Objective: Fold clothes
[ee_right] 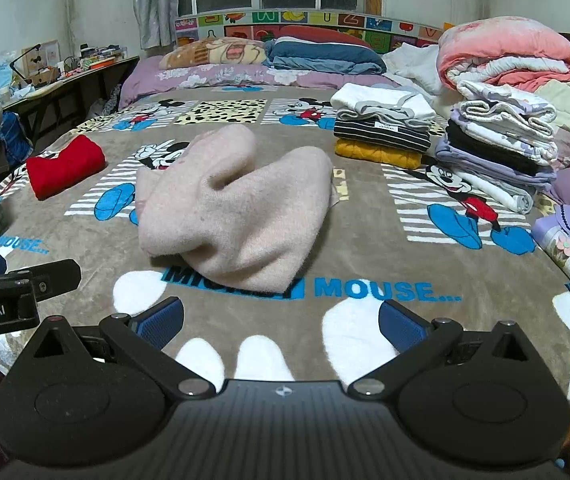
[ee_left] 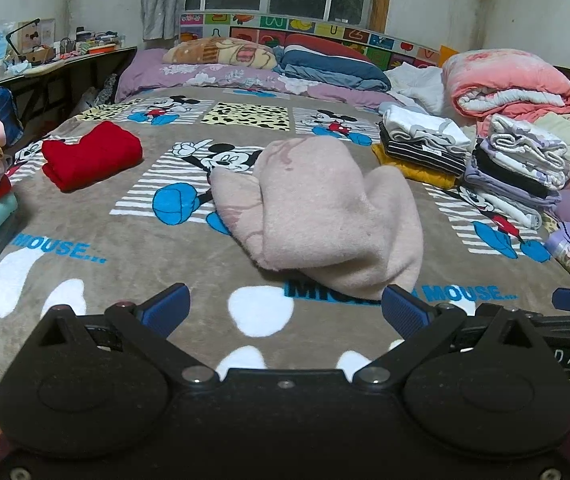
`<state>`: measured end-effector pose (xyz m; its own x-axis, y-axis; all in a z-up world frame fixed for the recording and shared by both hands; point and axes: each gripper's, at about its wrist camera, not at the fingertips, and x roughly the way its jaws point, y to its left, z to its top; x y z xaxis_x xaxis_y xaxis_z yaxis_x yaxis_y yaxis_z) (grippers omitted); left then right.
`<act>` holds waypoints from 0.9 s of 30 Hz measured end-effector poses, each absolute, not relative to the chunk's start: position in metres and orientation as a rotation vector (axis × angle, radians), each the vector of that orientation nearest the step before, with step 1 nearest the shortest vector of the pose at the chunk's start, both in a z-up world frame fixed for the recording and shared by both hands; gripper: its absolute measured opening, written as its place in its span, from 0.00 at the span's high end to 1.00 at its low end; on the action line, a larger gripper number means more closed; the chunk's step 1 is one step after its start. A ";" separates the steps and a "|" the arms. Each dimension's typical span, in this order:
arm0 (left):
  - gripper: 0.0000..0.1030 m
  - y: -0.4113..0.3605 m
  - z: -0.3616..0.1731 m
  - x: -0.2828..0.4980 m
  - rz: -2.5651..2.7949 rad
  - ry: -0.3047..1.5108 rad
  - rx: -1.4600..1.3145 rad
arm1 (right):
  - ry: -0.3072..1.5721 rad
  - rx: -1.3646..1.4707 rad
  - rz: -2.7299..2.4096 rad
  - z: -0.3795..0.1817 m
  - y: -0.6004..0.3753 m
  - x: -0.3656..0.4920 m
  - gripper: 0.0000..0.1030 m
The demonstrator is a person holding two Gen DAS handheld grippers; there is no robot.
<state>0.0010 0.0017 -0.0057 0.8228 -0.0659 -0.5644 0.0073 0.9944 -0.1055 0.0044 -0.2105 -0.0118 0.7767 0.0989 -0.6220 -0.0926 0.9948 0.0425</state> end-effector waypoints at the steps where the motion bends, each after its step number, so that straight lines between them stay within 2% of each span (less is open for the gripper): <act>1: 0.00 0.001 -0.006 0.001 -0.039 0.604 -0.100 | 0.674 0.010 0.104 -0.012 -0.211 0.005 0.00; 18: 0.00 0.000 -0.012 0.012 -0.039 0.600 -0.136 | 0.697 0.026 0.116 -0.020 -0.212 0.016 0.00; 27: 0.00 -0.002 -0.035 0.040 -0.024 0.682 -0.149 | 0.693 0.131 0.181 -0.037 -0.227 0.036 0.00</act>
<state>0.0401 -0.0022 -0.0350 0.7762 -0.0704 -0.6265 -0.0271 0.9891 -0.1447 0.0360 -0.2270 -0.0368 0.7544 0.2092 -0.6222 -0.1224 0.9761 0.1797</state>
